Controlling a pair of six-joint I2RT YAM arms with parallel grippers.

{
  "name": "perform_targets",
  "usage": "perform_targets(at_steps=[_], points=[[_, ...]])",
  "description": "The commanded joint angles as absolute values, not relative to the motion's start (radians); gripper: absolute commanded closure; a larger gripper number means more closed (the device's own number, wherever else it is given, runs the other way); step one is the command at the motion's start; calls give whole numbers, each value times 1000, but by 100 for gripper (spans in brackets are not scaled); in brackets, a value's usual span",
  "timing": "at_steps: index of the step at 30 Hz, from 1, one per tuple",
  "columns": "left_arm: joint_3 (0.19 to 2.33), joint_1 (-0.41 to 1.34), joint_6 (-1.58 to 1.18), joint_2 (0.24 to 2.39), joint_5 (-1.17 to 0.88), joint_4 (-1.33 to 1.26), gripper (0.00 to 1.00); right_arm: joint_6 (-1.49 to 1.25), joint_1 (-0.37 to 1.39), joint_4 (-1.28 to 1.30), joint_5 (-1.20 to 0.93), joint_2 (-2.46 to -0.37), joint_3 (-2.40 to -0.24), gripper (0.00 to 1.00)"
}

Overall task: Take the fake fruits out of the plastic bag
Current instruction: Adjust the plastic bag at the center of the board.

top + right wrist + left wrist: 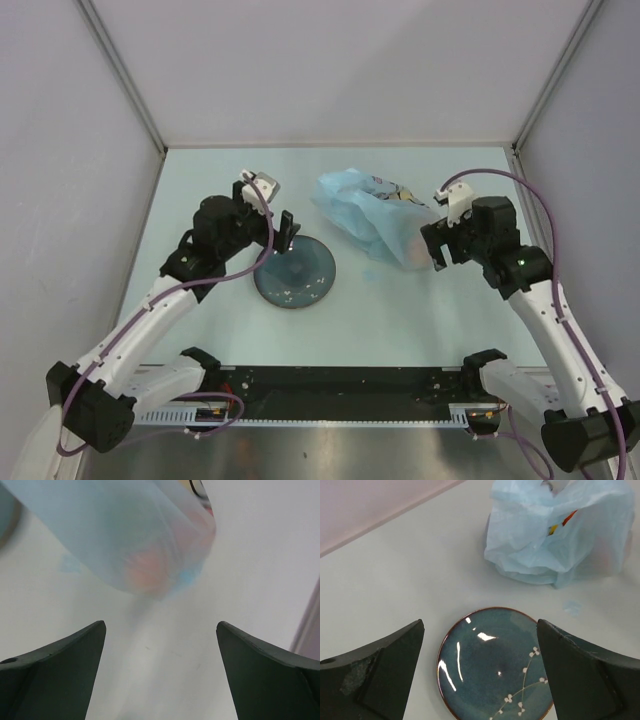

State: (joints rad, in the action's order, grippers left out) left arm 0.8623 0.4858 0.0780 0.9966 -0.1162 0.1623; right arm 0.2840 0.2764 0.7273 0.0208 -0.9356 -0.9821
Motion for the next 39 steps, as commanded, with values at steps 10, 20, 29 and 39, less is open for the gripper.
perform_targets(at_steps=[10, 20, 29, 39], points=[[1068, 468, 18, 1087, -320, 140, 2, 267, 393, 733, -360, -1113, -1458, 6], [1144, 465, -34, 1276, -382, 84, 15, 396, 662, 635, -137, -1272, -1500, 8], [1278, 442, -90, 1491, -388, 71, 42, 463, 756, 413, 236, -1446, -1479, 21], [1416, 397, -153, 1575, -492, 35, 100, 450, 683, 408, 224, -1428, -1502, 100]])
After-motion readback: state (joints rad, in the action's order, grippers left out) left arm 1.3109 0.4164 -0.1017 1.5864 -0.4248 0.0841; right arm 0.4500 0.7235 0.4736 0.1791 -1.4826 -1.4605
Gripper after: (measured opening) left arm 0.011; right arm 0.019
